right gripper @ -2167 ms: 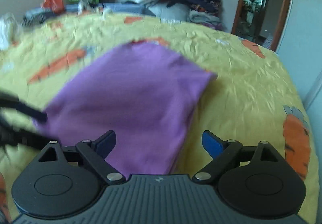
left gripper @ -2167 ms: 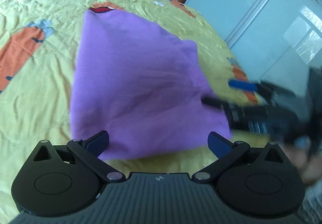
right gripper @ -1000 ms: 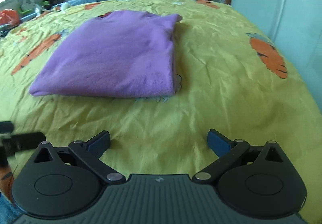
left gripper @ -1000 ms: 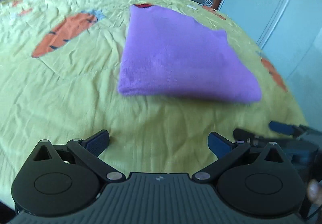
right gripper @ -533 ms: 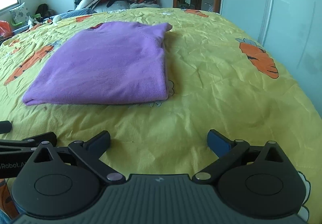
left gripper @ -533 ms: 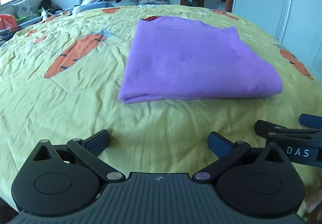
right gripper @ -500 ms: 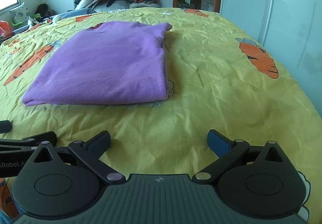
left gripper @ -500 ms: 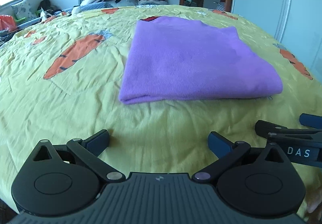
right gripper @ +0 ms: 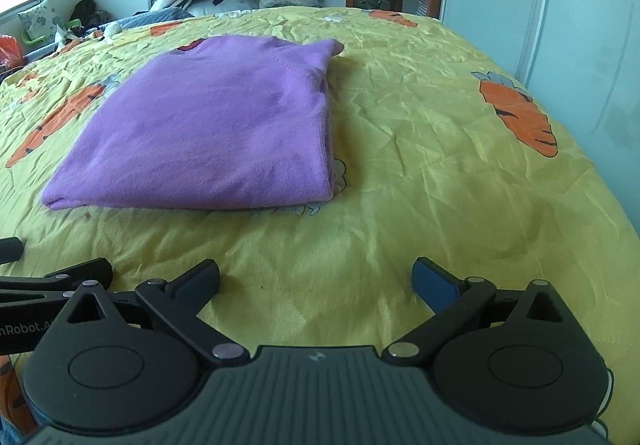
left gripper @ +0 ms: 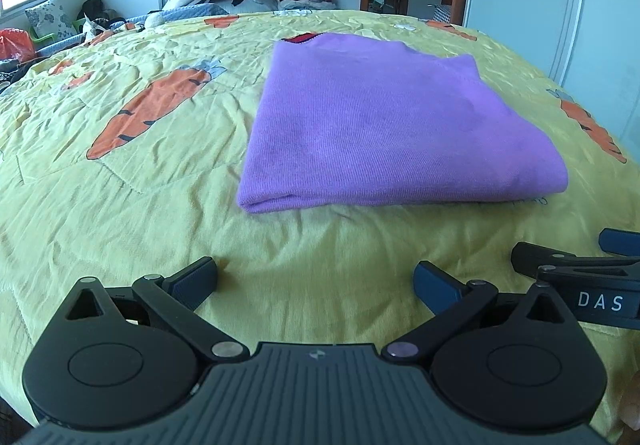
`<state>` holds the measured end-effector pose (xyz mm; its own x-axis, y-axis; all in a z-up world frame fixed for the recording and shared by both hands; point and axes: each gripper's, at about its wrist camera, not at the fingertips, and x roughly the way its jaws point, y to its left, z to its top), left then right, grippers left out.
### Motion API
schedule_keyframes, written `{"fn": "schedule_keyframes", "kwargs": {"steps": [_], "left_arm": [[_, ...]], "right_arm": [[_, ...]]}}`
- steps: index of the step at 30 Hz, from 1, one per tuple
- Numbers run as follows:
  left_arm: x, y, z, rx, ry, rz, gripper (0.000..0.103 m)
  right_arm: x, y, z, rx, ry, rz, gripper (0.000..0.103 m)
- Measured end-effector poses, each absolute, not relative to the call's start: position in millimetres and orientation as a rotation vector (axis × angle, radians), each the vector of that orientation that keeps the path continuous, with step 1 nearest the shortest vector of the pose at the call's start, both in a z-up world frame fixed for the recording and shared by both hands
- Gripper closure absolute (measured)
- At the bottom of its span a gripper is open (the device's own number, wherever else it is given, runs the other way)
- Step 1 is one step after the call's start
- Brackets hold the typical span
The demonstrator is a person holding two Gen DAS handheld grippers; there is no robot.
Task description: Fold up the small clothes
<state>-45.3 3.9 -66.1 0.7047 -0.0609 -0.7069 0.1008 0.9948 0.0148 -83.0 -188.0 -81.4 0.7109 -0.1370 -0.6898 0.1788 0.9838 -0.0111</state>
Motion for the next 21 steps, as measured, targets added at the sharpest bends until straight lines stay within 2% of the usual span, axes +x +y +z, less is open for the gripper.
{"fn": "schedule_keyframes", "kwargs": {"steps": [21], "left_arm": [[-44.4,4.4,-66.2,0.052,0.785,-0.081,0.000]], "right_arm": [[-79.9,-189.3,-82.0,0.052,0.759,-0.160,0.000]]}}
